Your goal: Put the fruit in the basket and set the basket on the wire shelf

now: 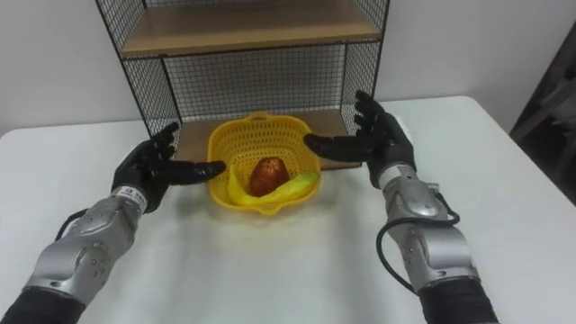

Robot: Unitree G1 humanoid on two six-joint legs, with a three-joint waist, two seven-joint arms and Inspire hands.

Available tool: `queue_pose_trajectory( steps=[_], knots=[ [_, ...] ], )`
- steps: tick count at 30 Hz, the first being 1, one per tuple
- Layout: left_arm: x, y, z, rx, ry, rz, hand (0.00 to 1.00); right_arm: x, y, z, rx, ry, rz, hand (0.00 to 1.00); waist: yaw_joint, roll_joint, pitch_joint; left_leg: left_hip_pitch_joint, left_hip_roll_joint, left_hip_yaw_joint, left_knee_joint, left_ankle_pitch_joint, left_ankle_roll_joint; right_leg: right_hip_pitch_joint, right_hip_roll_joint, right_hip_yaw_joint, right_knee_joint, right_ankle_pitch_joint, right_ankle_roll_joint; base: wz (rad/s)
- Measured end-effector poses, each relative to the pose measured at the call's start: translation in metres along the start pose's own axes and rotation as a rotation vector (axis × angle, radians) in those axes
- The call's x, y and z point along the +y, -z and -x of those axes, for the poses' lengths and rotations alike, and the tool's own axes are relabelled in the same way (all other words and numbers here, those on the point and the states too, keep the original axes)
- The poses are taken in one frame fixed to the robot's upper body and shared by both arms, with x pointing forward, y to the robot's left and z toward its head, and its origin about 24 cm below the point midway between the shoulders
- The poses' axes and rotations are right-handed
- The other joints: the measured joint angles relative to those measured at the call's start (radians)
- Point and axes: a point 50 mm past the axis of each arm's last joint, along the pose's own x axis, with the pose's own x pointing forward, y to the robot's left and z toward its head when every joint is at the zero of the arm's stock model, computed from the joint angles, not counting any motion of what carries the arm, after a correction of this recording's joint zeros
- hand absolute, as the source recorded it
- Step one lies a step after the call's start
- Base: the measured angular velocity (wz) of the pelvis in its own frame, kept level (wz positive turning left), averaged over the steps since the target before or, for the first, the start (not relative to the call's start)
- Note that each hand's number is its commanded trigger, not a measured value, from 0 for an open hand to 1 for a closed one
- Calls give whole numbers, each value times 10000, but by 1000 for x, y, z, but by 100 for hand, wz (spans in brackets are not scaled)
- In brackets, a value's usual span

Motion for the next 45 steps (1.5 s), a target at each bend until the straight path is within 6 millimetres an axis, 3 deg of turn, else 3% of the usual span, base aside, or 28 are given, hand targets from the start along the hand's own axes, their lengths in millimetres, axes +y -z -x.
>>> queue_pose_trajectory(
  steps=[4,14,20,29,38,45],
  knots=[
    [6,-21,11,-1006,589,-77,0,-4,-19,7,-859,-307,30,0,-23,27,-1,7,9,-6,-232,110,-55,-12,14,-108,-62,29,-6,3],
    [20,-28,35,-1799,897,169,0,-9,-33,24,-1646,-745,-86,0,-24,-61,67,58,-10,-61,-669,249,-138,-8,51,-281,-398,50,-42,1],
    [24,-36,59,-2533,1373,8,0,-12,-45,37,-2277,-842,1086,0,22,-118,103,5,0,-60,-749,259,-156,-151,64,-341,-402,51,-42,-1],
    [40,-32,83,-2895,1396,400,0,-25,-46,61,-2661,-445,1105,0,17,-206,114,-181,-6,-94,-816,257,-161,-226,72,-436,-556,53,-46,1],
    [43,-7,100,-2484,1474,722,0,-50,-34,82,-2414,709,1099,0,-19,-369,141,-423,-20,-232,-798,280,-189,-355,84,-516,-553,60,-58,2],
    [43,-3,106,-2588,1772,679,0,-53,-50,93,-3527,979,1288,0,-39,-406,136,-579,-24,-260,-792,284,-190,-490,83,-555,-555,64,-65,0]
  ],
)
